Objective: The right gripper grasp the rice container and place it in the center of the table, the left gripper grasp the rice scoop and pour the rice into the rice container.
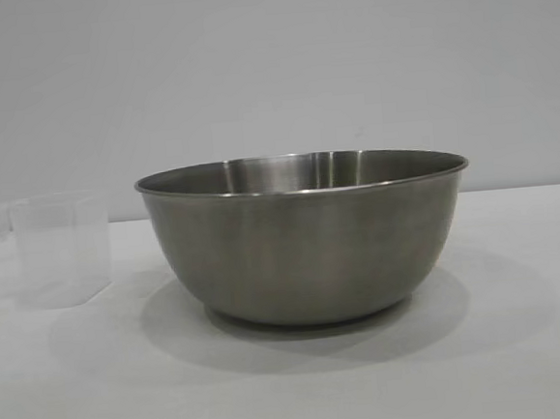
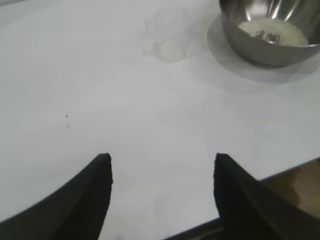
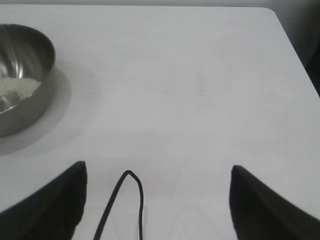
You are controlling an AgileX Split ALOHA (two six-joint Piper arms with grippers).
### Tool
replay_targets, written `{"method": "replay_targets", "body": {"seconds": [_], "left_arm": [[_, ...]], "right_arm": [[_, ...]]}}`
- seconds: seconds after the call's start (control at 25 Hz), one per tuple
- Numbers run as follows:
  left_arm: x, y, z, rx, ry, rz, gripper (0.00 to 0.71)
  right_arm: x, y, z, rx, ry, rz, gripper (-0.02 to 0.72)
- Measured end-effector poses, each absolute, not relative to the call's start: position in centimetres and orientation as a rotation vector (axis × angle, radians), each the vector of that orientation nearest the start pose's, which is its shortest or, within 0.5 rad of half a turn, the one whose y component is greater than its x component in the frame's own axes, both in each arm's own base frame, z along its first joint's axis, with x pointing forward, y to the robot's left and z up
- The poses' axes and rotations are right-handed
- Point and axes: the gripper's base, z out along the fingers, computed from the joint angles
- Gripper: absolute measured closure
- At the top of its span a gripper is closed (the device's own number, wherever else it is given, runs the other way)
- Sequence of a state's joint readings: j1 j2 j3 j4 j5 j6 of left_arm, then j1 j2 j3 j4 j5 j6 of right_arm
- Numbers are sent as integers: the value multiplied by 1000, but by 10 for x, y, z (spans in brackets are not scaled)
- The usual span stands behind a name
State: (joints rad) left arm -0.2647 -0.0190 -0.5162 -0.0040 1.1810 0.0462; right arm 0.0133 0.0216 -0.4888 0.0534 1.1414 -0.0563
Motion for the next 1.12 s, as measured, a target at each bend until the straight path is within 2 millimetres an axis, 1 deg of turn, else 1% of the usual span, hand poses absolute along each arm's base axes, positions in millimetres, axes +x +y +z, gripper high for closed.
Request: {"method": "replay_targets", "body": {"seconds": [0.2,0.32,0.52,1.0,1.12], "left_arm": [[-9,2,268,327,2090,-130,324],[-9,2,267,328,2090,-130,324],[-9,2,267,327,2086,-131,324],[-8,2,268,326,2081,-131,324],[-8,2,268,297,2085,-114,324]], "right_arm": [[-4,4,268,-79,2155,40,201],[-4,4,268,-79,2155,40,201],[-5,4,268,-145,2153,76,201],[-5,4,268,-152,2152,80,201],[-5,4,268,-152,2152,80,201]]}}
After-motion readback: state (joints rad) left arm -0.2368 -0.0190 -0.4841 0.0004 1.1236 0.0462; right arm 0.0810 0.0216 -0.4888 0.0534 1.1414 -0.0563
